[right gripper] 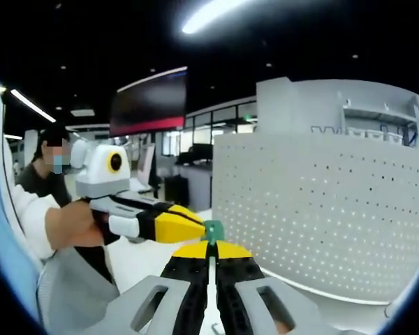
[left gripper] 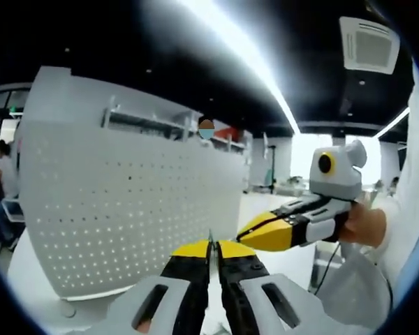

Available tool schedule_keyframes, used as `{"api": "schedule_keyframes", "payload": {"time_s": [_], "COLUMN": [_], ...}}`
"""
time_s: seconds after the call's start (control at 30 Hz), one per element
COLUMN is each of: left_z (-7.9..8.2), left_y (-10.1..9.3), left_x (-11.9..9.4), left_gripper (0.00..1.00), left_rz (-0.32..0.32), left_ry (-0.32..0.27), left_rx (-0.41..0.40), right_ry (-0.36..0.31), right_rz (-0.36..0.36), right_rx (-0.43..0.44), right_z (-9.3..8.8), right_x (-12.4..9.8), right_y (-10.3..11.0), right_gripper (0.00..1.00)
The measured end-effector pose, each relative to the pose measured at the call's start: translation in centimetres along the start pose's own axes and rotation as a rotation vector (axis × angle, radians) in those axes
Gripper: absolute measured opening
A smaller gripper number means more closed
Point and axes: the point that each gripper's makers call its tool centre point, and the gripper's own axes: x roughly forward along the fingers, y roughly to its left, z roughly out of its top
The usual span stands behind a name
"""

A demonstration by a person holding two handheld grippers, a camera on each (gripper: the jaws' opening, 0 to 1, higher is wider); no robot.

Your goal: Insert the hook assembly into the mounting plate slot until the hook locks in place.

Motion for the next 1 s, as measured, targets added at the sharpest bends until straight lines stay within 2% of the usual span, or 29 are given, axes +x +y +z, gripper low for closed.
{"api": "schedule_keyframes", "payload": {"time_s": [0.17, 0.37, 0.63, 0.7, 0.83, 1.0], "left_z": [-0.2, -0.7, -0.9, -1.0, -1.0, -1.3], "left_y": [-0.1, -0.5, -0.7, -0.5, -0.1, 0.8], "left_x": [0.0, -0.5, -0.8, -0.8, -1.1, -1.4], "left_gripper": [0.13, 0.28, 0.56, 0.62, 0.69, 0.8], "left_rz": [-0.002, -0.011, -0.008, 0.004, 0.017, 0.045], "left_ry": [0.006, 0.015, 0.031, 0.033, 0.029, 0.028], "left_rx": [-0.013, -0.011, 0.035, 0.039, 0.036, 0.025], "right_ry": [-0.005, -0.016, -0.023, -0.025, -0.028, -0.037], "right_rz": [-0.024, -0.075, -0.121, -0.134, -0.156, -0.216], "right_rx": [0.002, 0.011, 0.009, 0.005, 0.006, 0.0], "right_z": [0.0, 0.0, 0.2, 0.2, 0.3, 0.6], "right_x": [-0.2, -0.8, -1.3, -1.4, -1.6, -2.2], "right_y": [-0.8, -2.3, -3.5, -3.8, -4.5, -6.4], "right_gripper": [0.0, 0.0, 0.0, 0.0, 0.0, 0.0]}}
